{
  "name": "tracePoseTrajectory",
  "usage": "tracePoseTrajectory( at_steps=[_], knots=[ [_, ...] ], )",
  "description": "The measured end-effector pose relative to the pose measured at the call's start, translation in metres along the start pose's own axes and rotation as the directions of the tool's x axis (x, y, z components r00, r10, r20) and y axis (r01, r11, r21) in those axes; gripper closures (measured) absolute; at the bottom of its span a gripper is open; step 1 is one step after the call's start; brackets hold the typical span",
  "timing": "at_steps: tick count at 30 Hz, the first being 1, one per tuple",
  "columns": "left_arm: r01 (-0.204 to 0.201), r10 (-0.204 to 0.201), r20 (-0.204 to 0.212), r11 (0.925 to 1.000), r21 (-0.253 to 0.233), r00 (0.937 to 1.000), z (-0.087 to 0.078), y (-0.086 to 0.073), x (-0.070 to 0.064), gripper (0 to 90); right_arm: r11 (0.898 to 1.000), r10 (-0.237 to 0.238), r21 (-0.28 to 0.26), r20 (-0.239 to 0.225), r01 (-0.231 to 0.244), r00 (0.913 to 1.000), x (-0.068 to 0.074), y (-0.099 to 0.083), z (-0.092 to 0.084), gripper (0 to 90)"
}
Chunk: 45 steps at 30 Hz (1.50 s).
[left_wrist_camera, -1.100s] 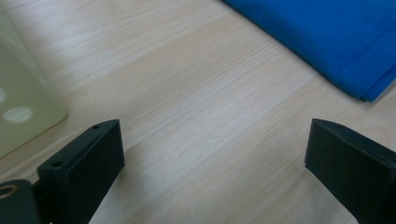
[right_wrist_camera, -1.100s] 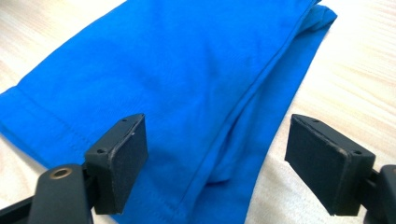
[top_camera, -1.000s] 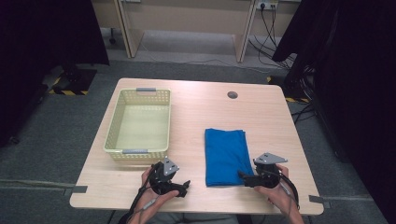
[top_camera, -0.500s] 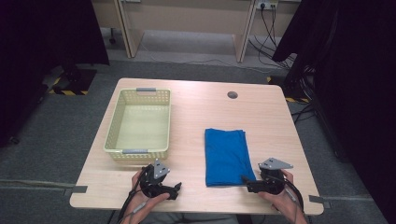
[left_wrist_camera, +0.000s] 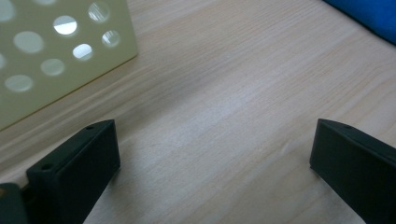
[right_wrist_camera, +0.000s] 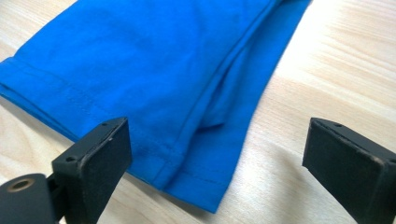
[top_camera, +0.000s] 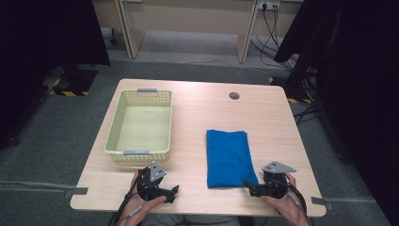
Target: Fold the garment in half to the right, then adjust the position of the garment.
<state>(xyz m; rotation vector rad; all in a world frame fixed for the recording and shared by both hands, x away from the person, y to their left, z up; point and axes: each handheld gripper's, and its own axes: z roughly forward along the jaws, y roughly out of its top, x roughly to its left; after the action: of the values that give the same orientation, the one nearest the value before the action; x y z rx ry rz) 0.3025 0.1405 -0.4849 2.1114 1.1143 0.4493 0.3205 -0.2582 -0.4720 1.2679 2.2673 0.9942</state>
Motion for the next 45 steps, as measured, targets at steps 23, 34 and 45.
tracePoseTrajectory(
  at_steps=[23,34,45],
  knots=[
    [0.000,0.000,-0.001,1.0000,0.000,1.0000,-0.002,-0.002,0.012,0.0,0.999,0.021,-0.025,0.010,-0.021,0.9997,-0.007,0.001,-0.007,6.7],
    [0.007,-0.007,-0.006,1.0000,-0.001,1.0000,-0.002,-0.002,0.012,0.0,0.999,-0.013,-0.045,0.003,0.014,0.9999,0.000,0.027,0.002,7.2],
    [0.013,-0.013,-0.014,0.9999,0.000,0.9998,-0.002,-0.002,0.012,0.0,0.999,-0.033,-0.040,-0.013,0.032,0.9994,0.010,0.047,0.023,8.0]
  ],
)
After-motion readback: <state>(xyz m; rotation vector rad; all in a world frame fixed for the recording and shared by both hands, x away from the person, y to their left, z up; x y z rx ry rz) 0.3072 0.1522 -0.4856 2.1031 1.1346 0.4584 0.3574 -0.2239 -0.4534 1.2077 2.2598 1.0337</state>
